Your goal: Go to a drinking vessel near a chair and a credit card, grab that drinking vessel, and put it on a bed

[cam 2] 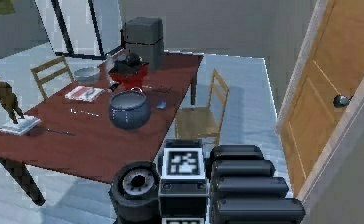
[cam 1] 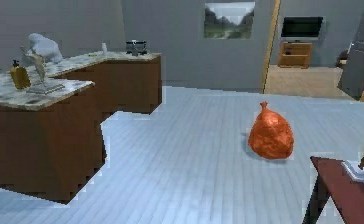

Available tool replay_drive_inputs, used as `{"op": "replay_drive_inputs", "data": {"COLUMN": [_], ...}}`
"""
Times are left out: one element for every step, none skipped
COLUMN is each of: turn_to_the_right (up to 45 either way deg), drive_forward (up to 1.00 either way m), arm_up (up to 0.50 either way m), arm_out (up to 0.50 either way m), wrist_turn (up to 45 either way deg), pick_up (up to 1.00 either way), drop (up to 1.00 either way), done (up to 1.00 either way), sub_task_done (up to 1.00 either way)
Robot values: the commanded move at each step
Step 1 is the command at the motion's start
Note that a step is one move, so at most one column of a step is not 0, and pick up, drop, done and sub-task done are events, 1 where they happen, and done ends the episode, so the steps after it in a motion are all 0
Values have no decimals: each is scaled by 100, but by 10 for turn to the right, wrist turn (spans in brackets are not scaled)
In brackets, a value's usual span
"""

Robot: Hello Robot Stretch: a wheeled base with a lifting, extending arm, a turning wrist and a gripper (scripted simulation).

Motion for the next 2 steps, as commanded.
{"op": "replay_drive_inputs", "data": {"turn_to_the_right": [0,0], "drive_forward": [100,100], "arm_up": [0,0], "arm_out": [0,0], "wrist_turn": [0,0], "pick_up": [0,0], "drop": [0,0], "done": [0,0], "sub_task_done": [0,0]}}
